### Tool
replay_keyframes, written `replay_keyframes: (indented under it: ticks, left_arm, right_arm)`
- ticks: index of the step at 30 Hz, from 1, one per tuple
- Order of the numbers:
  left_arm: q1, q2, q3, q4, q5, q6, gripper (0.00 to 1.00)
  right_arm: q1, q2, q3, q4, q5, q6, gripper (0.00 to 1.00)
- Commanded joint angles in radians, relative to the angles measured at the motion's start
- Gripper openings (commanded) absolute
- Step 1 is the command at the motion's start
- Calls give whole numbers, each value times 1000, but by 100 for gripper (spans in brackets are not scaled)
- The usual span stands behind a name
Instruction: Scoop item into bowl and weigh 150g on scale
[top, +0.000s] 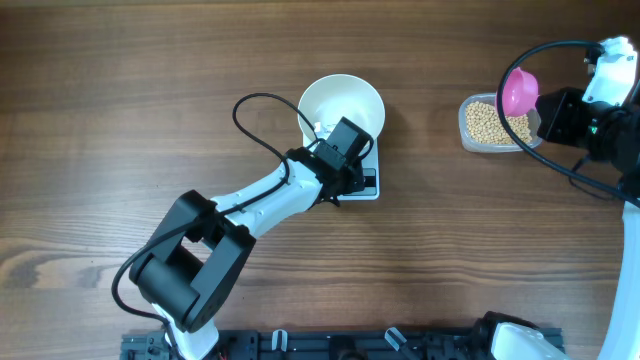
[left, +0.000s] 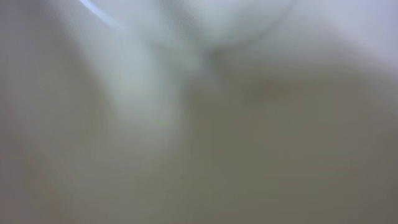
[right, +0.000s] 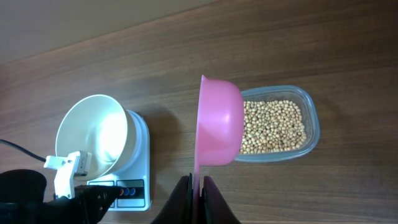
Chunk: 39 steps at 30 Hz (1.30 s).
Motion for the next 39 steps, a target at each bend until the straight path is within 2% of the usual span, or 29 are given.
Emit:
replay_keyframes:
  ticks: [1, 13, 26, 39]
  left_arm:
    - [-5, 16, -1, -2, 13, 2, 4]
    - [-5, 16, -1, -3, 48, 6, 4]
    - [-5, 19, -1, -7, 19, 5, 4]
    - [-4, 97, -1, -54, 20, 5, 4]
  right_arm:
    - [3, -17, -1, 2, 13, -20, 4]
    - [3, -17, -1, 2, 13, -20, 4]
    - [3, -17, -1, 2, 13, -21, 4]
    - [3, -17, -1, -9, 13, -20, 4]
